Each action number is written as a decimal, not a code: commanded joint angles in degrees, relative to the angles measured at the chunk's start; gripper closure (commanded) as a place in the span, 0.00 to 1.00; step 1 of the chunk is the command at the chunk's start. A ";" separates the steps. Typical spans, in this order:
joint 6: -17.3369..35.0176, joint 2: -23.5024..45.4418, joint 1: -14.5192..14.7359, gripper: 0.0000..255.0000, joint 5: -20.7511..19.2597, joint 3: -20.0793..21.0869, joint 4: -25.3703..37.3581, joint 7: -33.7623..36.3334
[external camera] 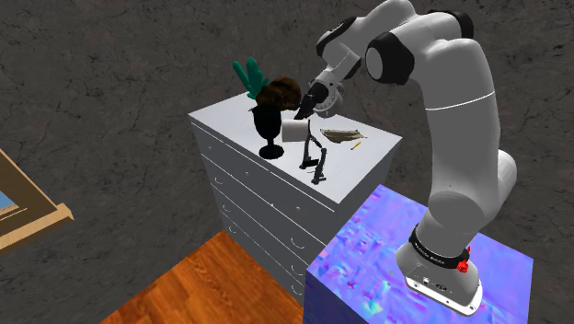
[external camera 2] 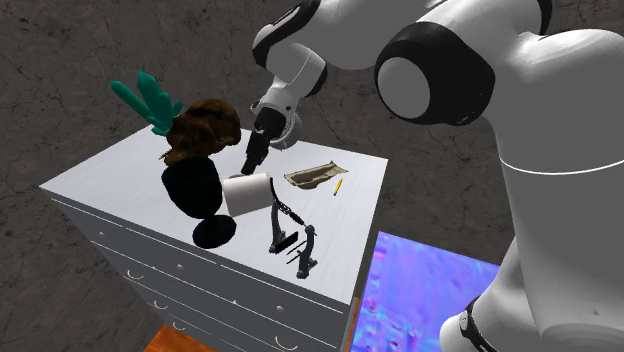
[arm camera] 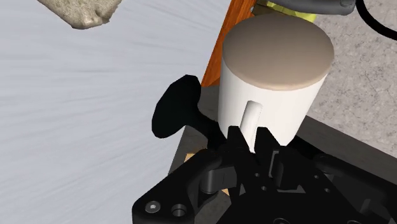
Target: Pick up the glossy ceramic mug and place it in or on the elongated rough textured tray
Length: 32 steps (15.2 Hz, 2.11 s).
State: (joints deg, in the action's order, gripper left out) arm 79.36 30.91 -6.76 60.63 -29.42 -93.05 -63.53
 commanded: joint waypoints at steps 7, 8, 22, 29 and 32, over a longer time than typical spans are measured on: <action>-2.39 -2.82 0.12 1.00 -0.62 -0.48 1.76 3.61; -2.72 -3.13 0.11 1.00 -0.68 -0.53 2.05 4.06; -18.21 4.95 -14.80 1.00 -3.58 -3.78 16.50 -1.82; -21.23 -4.12 -1.99 0.00 -15.35 -7.97 17.68 -3.52; -1.32 -18.16 19.58 0.00 -43.07 -9.92 8.67 -0.51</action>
State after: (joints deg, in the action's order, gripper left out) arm 69.72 18.20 4.66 29.31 -38.77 -80.25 -65.47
